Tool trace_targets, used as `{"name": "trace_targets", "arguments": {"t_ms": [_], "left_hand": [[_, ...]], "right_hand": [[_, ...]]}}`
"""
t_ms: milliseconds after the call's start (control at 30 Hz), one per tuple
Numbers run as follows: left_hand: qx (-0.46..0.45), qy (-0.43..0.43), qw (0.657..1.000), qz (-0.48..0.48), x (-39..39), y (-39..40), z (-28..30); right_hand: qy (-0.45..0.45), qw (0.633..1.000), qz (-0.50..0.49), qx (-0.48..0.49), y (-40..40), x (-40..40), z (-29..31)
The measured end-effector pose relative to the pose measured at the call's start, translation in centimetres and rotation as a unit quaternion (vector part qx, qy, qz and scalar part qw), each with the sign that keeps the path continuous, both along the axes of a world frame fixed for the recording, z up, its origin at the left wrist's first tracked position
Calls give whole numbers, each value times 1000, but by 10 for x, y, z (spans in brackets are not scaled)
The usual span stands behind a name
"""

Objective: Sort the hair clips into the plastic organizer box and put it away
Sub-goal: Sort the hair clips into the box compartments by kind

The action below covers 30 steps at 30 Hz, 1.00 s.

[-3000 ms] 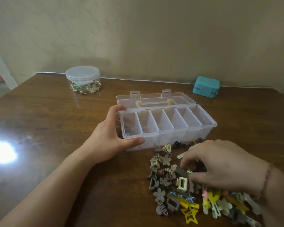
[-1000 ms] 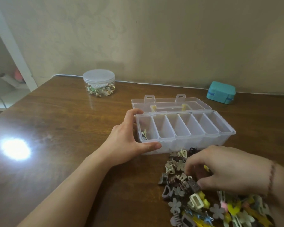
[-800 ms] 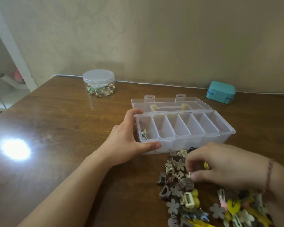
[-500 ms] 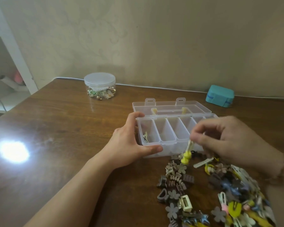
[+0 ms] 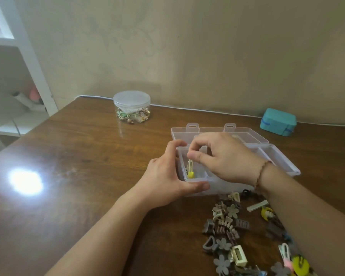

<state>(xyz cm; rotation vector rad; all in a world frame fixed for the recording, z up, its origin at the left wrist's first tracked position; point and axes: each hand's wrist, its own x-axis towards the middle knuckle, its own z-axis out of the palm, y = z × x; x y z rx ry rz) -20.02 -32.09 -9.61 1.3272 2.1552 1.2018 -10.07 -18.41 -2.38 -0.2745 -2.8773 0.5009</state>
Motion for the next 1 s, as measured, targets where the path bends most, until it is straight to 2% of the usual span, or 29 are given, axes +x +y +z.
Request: {"name": "trace_targets", "arguments": {"t_ms": [233, 333, 400, 467, 533, 633, 833, 1000], "left_hand": [[2, 5, 1000, 2, 0, 0, 0], [2, 10, 1000, 8, 1, 0, 1], [2, 8, 1000, 14, 1, 0, 0], [-1, 10, 1000, 13, 1, 0, 1], [-4, 11, 1000, 8, 1, 0, 2], [-1, 5, 1000, 2, 1, -1, 4], [13, -1, 1000, -2, 4, -2, 8], [6, 1, 1000, 2, 5, -1, 7]], "right_hand": [[62, 996, -29, 50, 2, -9, -9], [122, 991, -30, 54, 4, 11, 2], [119, 992, -14, 40, 1, 39, 14], [55, 998, 5, 20, -1, 71, 25], [-61, 998, -5, 8, 2, 96, 28], [-184, 979, -29, 89, 10, 111, 20], [-240, 948, -91, 190, 13, 105, 3], [-271, 928, -126, 223, 16, 106, 1]]}}
